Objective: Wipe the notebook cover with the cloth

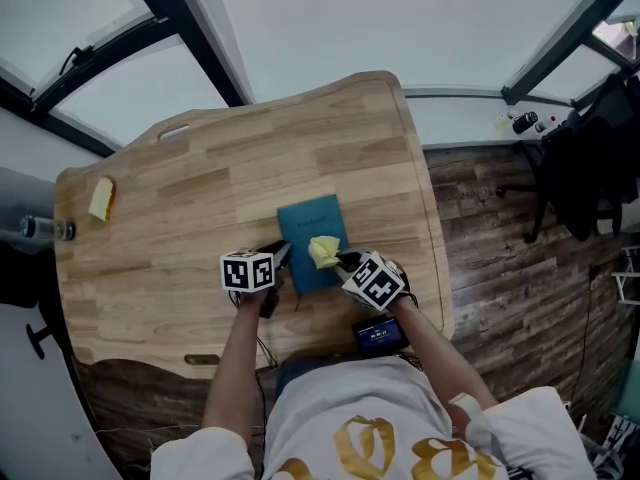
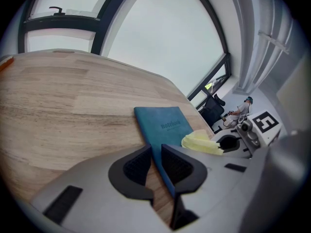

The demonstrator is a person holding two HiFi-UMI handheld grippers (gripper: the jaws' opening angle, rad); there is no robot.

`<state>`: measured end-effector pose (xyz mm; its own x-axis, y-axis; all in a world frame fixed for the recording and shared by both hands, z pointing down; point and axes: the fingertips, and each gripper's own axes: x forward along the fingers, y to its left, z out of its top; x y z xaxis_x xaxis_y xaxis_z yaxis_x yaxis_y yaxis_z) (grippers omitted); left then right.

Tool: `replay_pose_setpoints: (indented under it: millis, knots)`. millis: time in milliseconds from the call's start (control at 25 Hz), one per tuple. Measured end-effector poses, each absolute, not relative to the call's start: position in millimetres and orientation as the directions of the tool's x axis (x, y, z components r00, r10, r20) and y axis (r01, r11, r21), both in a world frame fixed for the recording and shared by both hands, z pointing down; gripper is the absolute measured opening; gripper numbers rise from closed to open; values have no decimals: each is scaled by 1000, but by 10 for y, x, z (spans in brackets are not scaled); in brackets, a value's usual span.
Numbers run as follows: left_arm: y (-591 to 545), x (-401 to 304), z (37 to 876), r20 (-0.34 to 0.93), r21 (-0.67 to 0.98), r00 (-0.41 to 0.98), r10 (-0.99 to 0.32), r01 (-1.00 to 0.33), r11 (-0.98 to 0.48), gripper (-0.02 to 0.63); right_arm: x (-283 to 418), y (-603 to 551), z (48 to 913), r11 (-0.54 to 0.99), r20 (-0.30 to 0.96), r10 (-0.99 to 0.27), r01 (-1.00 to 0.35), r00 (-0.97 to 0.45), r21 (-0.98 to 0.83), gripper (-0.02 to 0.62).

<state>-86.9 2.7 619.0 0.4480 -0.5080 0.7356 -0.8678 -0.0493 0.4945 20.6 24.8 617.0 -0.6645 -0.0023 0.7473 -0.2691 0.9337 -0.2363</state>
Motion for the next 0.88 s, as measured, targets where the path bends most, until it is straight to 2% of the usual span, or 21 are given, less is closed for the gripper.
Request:
replay_pose_setpoints:
  millis: [480,880]
  knots:
    - [26,-871,6185,735,494,448,-508,-868,-51,75,113,-26,6124,935,747,-83,-311,-659,-170,37]
    - [24,-874,6187,736,493,448,-508,-868,-51,75,33,-389,6130,902,734,-179,-407,-655,-143,37]
